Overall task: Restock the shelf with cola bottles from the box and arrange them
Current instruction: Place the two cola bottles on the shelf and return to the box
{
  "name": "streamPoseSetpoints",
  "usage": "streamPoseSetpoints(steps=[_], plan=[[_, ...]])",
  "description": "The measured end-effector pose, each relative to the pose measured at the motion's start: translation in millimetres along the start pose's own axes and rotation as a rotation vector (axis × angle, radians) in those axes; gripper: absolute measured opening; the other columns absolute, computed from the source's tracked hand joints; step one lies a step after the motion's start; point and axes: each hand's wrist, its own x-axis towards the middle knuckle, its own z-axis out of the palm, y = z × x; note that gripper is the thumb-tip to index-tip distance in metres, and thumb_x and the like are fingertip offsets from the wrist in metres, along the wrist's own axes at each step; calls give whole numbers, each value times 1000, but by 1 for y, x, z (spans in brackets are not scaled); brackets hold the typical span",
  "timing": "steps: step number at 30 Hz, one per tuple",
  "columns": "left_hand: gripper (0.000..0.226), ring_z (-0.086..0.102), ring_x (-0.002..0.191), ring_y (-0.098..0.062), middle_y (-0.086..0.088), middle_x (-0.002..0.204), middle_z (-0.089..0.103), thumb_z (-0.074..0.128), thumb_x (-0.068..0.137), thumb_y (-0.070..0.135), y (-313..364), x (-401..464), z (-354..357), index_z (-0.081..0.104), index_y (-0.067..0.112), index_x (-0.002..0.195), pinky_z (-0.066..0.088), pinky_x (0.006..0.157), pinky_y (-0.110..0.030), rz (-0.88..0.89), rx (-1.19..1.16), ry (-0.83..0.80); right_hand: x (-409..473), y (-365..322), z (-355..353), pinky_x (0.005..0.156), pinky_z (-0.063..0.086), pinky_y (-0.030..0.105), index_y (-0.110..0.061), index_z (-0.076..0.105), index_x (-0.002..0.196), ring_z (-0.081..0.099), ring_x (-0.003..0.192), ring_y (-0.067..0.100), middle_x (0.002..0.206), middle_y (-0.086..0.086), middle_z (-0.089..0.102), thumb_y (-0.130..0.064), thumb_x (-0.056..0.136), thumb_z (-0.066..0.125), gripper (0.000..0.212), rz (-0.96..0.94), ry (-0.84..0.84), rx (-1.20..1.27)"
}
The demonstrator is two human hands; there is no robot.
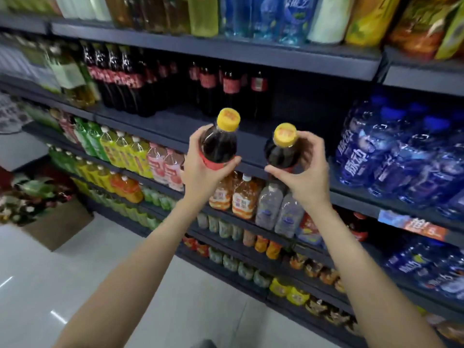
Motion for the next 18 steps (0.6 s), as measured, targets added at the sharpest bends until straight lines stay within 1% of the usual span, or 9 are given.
streamPoseSetpoints(steps=[3, 6, 9, 11, 13, 14, 15, 16, 18], plan=[[68, 48, 113, 8, 16, 121, 48, 82, 72, 22, -28, 46, 34, 36, 31, 122, 37, 96, -12, 3, -54, -78, 42, 26, 6, 102, 44, 32, -33, 44, 118, 52, 117, 6, 120, -17, 50, -17, 64, 87, 71, -85, -30, -78], [66, 53, 109, 0, 13, 117, 54, 81, 72, 27, -65, 82, 71, 39, 29, 123, 41, 93, -13, -52, -104, -121, 79, 63, 19, 102, 44, 34, -25, 45, 119, 53, 116, 5, 119, -14, 53, -17, 63, 88, 71, -53, 30, -88], [66, 60, 105, -7, 5, 112, 62, 80, 73, 33, -101, 112, 105, 43, 19, 126, 47, 94, -24, -134, -192, -84, 115, 98, 35, 101, 44, 25, -12, 46, 122, 55, 112, 6, 117, -8, 56, -16, 64, 87, 72, -7, 109, -81], [69, 63, 100, -10, 3, 106, 66, 80, 72, 35, -118, 134, 123, 44, 13, 127, 49, 94, -31, -161, -260, -26, 139, 118, 46, 95, 44, 16, -13, 47, 121, 56, 108, 6, 113, -10, 57, -18, 64, 87, 70, 20, 186, -99], [72, 65, 98, -11, 2, 102, 68, 80, 71, 37, -130, 155, 138, 45, 10, 126, 50, 95, -33, -154, -309, 10, 164, 138, 56, 91, 51, 25, -18, 48, 121, 59, 106, 13, 111, -7, 59, -20, 64, 87, 69, 39, 239, -90], [74, 65, 99, -11, 1, 104, 68, 80, 69, 40, -137, 165, 145, 45, 10, 127, 49, 95, -32, -146, -307, 17, 178, 150, 60, 85, 56, 34, -19, 47, 121, 61, 106, 19, 112, -2, 60, -20, 63, 87, 70, 54, 262, -47], [75, 64, 101, -12, 1, 107, 67, 80, 68, 42, -143, 173, 150, 45, 12, 128, 49, 95, -31, -136, -295, 15, 190, 159, 63, 77, 58, 36, -17, 46, 121, 62, 105, 25, 114, 4, 60, -18, 64, 86, 70, 74, 281, -22], [78, 63, 103, -12, 1, 110, 66, 80, 67, 43, -151, 179, 156, 44, 13, 130, 49, 94, -30, -121, -285, 7, 201, 167, 67, 74, 59, 32, -13, 46, 122, 63, 105, 26, 114, 7, 60, -18, 65, 85, 70, 85, 310, -11], [83, 61, 108, -14, -2, 116, 65, 78, 66, 47, -166, 188, 167, 41, 15, 134, 48, 96, -29, -95, -278, -15, 219, 176, 72, 79, 53, 18, -11, 48, 123, 61, 104, 18, 114, 3, 62, -26, 64, 86, 72, 80, 376, -67]])
